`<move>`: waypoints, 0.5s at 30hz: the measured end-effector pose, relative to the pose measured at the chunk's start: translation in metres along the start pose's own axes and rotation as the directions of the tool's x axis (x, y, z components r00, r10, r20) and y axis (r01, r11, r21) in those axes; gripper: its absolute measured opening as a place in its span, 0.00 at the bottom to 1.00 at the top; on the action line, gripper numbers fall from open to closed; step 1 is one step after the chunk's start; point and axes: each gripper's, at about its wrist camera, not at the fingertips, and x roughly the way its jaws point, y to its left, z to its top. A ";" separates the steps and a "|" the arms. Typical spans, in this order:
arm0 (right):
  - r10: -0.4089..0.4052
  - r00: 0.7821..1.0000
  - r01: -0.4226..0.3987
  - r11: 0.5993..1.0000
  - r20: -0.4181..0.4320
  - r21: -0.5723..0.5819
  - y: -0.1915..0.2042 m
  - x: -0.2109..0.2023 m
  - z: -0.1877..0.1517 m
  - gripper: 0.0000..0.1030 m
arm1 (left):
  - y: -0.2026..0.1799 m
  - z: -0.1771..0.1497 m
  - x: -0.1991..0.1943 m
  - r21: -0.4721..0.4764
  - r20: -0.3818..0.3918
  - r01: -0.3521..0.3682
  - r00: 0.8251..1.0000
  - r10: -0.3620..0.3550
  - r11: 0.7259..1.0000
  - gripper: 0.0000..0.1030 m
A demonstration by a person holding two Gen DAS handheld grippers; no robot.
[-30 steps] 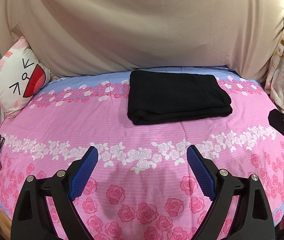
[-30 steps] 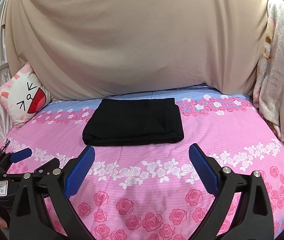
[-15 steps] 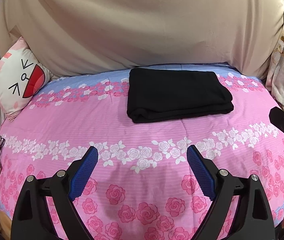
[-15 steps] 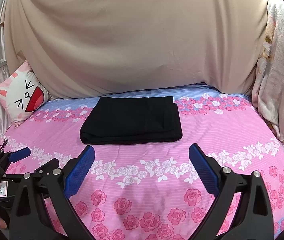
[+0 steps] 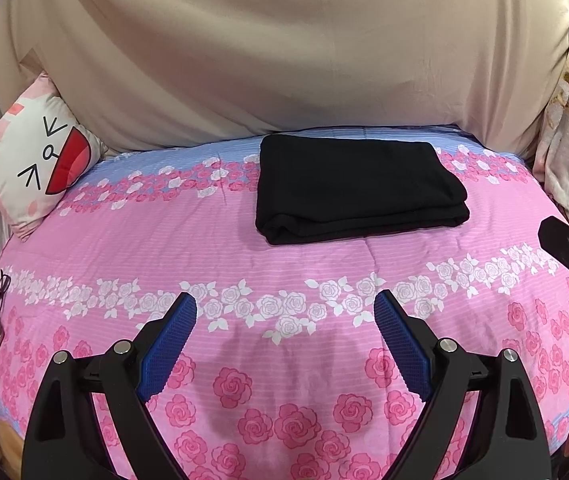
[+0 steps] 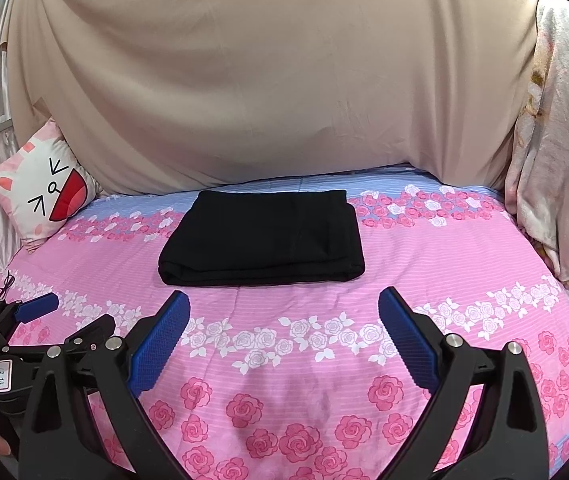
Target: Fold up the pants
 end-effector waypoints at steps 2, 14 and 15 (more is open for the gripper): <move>-0.002 1.000 0.002 1.000 0.001 0.000 0.000 0.000 0.000 0.90 | 0.000 0.000 0.000 -0.001 0.000 -0.001 1.000 0.001 1.000 0.86; 0.002 1.000 -0.002 1.000 0.000 0.000 -0.001 0.000 0.001 0.91 | -0.001 0.000 0.000 -0.001 0.001 -0.007 1.000 0.007 1.000 0.86; 0.001 1.000 -0.001 1.000 0.000 0.001 -0.001 0.000 0.001 0.91 | -0.001 0.000 0.000 0.000 0.001 -0.010 1.000 0.010 1.000 0.86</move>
